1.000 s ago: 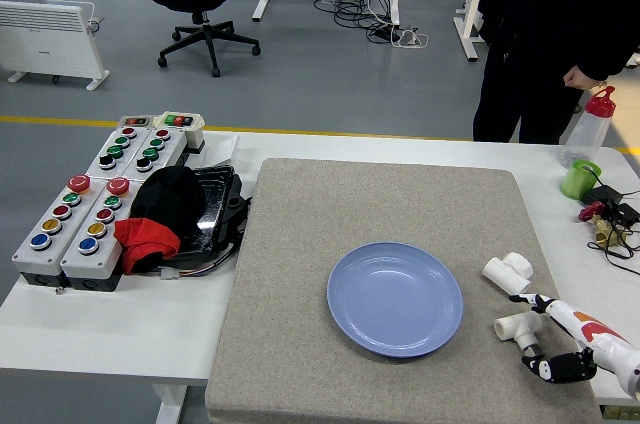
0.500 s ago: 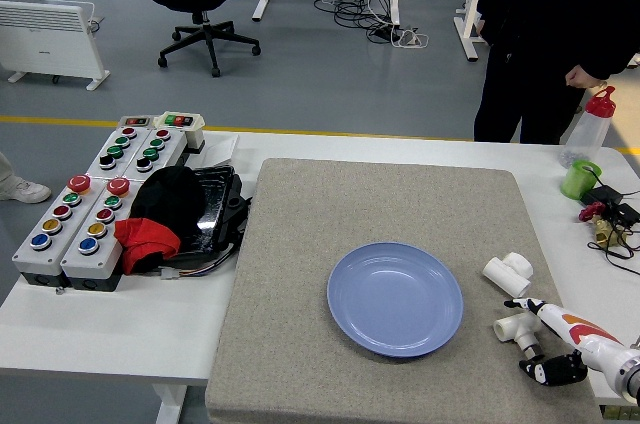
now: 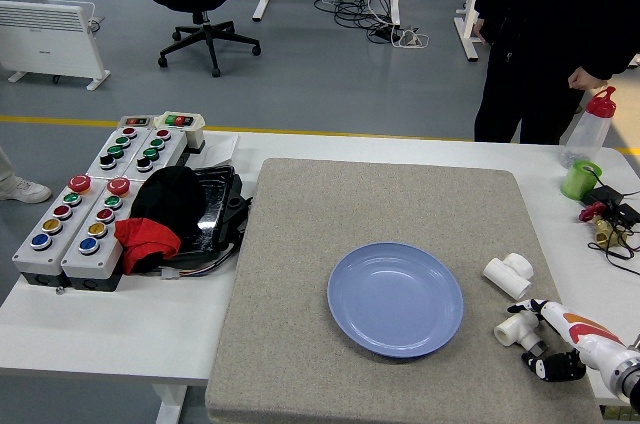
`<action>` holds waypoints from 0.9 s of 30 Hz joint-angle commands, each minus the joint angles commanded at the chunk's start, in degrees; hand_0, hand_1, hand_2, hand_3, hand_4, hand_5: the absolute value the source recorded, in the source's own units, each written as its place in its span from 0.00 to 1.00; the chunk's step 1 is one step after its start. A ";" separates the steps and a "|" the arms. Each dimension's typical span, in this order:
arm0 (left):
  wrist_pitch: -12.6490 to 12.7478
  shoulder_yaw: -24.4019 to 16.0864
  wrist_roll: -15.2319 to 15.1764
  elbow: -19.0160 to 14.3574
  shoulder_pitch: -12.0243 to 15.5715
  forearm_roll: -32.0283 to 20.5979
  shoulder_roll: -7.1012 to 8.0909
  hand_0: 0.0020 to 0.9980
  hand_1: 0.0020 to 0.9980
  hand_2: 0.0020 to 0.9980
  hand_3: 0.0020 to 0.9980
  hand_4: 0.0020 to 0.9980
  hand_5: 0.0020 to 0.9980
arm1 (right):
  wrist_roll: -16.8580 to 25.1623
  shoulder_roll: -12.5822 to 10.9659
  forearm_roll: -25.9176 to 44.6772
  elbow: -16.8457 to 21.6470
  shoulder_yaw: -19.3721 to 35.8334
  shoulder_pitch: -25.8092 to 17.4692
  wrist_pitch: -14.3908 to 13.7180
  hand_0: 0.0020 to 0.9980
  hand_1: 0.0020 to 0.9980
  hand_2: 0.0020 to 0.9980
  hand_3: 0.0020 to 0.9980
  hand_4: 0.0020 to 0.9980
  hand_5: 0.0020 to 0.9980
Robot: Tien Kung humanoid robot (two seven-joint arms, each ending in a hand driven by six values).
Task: Pick pipe place plate twice
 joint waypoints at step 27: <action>-0.02 0.50 -0.04 0.05 -0.16 -0.77 0.09 0.73 0.77 0.74 0.70 0.44 1.00 | 2.77 0.51 0.26 3.24 -4.13 4.78 -5.18 0.40 0.50 0.59 0.70 0.45 0.07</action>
